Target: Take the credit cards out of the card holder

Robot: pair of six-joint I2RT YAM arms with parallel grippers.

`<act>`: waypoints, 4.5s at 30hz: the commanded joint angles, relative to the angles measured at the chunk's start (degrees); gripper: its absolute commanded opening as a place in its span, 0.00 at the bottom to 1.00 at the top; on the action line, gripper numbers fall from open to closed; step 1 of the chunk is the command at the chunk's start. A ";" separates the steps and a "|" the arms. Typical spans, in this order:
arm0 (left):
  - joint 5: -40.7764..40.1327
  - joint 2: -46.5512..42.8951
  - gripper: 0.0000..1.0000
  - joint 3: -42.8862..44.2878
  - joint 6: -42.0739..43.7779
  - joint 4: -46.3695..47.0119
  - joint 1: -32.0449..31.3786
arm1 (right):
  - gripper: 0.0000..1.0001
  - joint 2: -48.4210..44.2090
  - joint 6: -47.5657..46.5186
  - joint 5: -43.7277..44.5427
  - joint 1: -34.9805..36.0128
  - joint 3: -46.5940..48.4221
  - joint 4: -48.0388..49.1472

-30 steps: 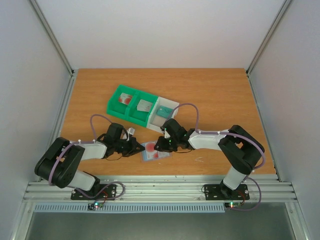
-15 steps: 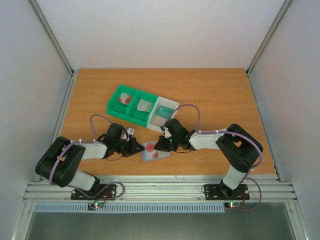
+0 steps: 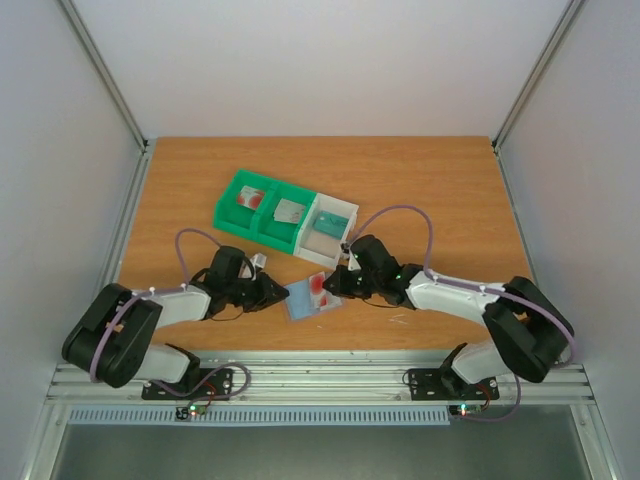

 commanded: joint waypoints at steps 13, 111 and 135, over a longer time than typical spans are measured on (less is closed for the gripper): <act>3.55 -30.02 0.50 0.67 -9.66 -0.27 -0.35 | 0.01 -17.43 11.57 -2.57 -0.07 -0.40 0.26; 9.39 -46.65 0.60 23.72 6.01 -39.14 -0.41 | 0.01 -8.13 -16.38 -29.20 4.58 31.53 -30.37; -6.84 -57.45 0.72 16.39 -12.31 -27.15 -0.40 | 0.01 -18.99 15.63 3.98 4.29 18.33 2.81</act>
